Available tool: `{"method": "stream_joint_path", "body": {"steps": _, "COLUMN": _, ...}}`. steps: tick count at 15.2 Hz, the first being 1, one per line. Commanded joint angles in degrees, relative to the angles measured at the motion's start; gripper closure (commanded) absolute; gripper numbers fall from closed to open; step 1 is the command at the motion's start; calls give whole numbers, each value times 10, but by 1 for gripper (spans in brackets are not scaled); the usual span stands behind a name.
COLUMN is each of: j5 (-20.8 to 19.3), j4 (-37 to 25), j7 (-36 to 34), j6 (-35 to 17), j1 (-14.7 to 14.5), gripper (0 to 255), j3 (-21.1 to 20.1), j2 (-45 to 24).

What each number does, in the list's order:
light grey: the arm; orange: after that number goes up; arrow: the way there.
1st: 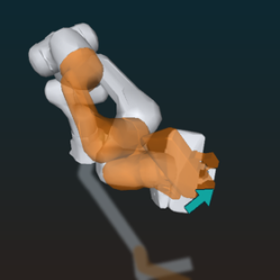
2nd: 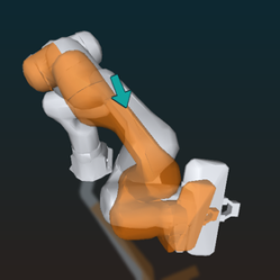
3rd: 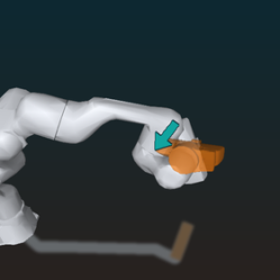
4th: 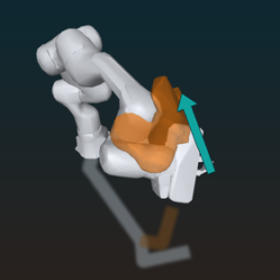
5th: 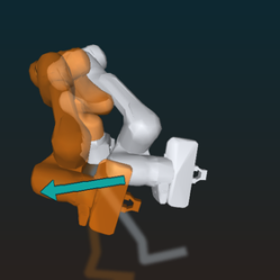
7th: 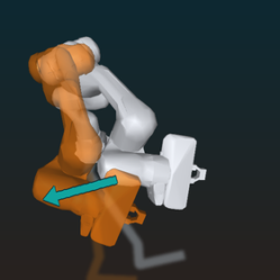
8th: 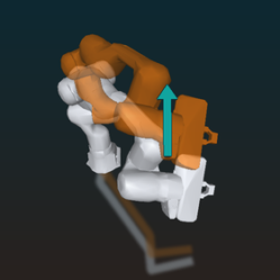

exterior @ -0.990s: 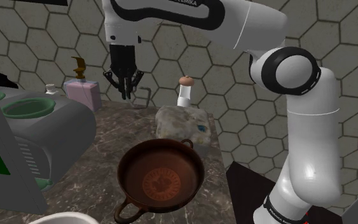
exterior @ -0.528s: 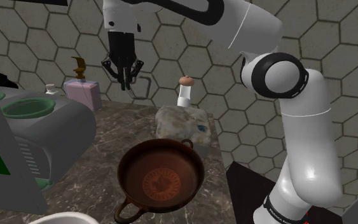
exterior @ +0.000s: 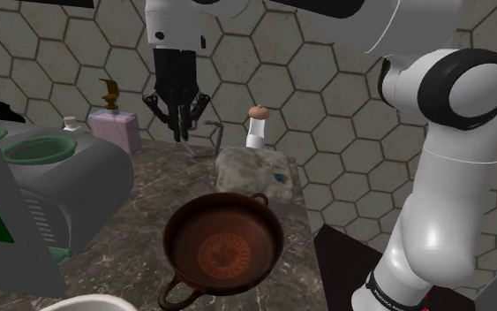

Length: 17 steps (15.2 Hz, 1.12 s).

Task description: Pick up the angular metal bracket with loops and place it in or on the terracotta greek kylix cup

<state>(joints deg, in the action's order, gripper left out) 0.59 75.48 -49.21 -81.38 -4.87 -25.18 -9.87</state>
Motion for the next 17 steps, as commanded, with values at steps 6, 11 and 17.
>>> {"method": "stream_joint_path", "body": {"steps": 6, "j5": 50, "j4": 142, "j7": -46, "j6": -45, "j1": -18, "gripper": 255, "j3": -23, "j2": 111}}
{"method": "stream_joint_path", "body": {"steps": 11, "j5": 82, "j4": 209, "j7": -86, "j6": -64, "j1": -40, "gripper": 255, "j3": -45, "j2": 171}}
{"method": "stream_joint_path", "body": {"steps": 17, "j5": 102, "j4": 276, "j7": -105, "j6": -102, "j1": -55, "gripper": 255, "j3": -59, "j2": 207}}
